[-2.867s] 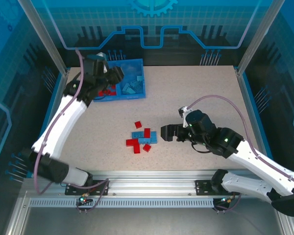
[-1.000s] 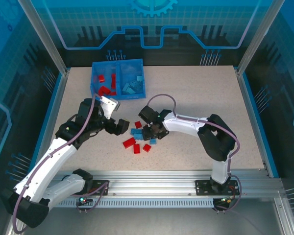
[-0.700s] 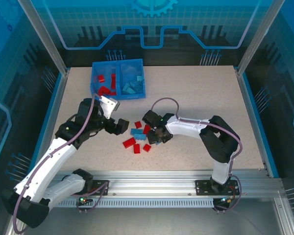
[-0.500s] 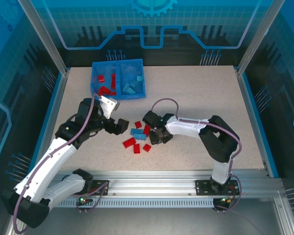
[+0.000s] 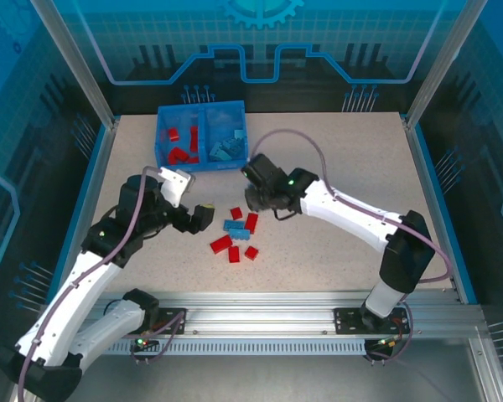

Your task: Sort the legos into containers by color

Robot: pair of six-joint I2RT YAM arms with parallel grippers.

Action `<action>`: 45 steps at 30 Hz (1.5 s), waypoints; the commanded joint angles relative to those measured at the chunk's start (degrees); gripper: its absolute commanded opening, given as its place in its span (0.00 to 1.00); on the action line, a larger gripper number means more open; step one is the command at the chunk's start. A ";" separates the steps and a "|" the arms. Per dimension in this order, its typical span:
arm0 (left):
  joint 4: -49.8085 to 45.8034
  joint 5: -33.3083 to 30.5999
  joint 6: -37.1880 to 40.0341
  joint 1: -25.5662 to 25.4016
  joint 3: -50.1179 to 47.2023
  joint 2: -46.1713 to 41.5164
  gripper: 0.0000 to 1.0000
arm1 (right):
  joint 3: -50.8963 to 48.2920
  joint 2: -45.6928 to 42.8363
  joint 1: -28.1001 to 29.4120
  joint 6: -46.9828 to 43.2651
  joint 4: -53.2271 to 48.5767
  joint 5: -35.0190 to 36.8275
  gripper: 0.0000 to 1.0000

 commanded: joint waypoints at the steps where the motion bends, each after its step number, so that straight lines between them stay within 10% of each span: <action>1: 2.33 1.60 0.87 0.59 -1.45 -1.91 0.99 | 9.11 4.61 -0.86 -6.85 1.21 1.65 0.35; 17: -0.03 -2.57 0.89 1.45 -0.79 -2.11 0.99 | 72.27 53.00 -12.75 -13.64 -0.21 -3.72 0.37; 28: 0.15 -6.58 -1.85 5.14 -0.90 -0.83 0.99 | 73.94 62.09 -14.08 -17.38 22.69 -9.78 0.47; 32: 0.25 -7.22 -2.10 5.89 -1.09 -0.84 0.99 | 75.06 62.21 -14.28 -16.53 24.86 -9.20 0.69; 45: 0.41 -7.82 -5.09 8.49 -0.39 2.69 0.99 | 65.52 34.01 -14.61 -16.70 -2.69 -22.56 0.90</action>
